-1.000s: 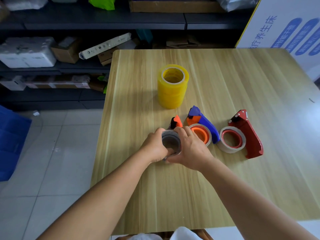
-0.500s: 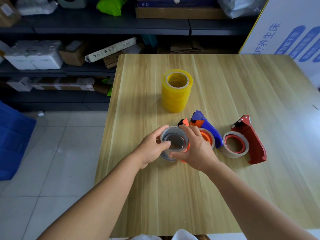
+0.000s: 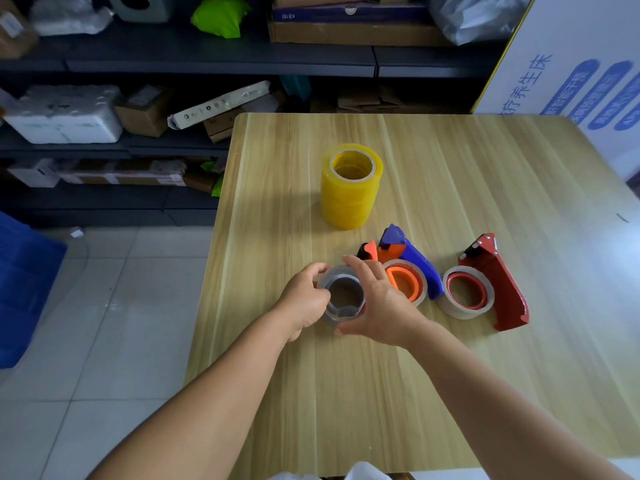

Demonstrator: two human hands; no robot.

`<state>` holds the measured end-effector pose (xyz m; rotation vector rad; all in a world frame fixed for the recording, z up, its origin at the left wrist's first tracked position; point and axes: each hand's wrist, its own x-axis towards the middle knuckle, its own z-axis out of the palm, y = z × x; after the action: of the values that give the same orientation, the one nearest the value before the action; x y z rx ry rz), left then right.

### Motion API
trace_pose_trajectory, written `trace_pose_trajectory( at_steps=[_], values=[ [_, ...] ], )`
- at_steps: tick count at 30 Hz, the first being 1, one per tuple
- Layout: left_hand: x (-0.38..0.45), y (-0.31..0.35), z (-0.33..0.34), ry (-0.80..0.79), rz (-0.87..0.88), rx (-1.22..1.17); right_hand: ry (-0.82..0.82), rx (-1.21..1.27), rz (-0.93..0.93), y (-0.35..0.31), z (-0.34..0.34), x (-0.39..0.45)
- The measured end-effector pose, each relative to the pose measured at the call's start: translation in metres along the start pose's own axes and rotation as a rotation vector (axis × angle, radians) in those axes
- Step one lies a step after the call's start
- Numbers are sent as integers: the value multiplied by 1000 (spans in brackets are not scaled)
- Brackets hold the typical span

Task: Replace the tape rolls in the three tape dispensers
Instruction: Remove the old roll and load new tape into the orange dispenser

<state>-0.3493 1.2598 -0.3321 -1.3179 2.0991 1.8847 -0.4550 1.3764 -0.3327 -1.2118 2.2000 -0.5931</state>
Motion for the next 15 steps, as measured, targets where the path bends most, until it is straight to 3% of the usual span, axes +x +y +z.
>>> trace_pose_trajectory(
  at_steps=[8, 15],
  values=[
    [0, 10, -13, 32, 79, -21, 130, 18, 6, -6, -2, -1],
    [1, 10, -33, 266, 212, 73, 212, -37, -46, -36, -1, 29]
  ],
)
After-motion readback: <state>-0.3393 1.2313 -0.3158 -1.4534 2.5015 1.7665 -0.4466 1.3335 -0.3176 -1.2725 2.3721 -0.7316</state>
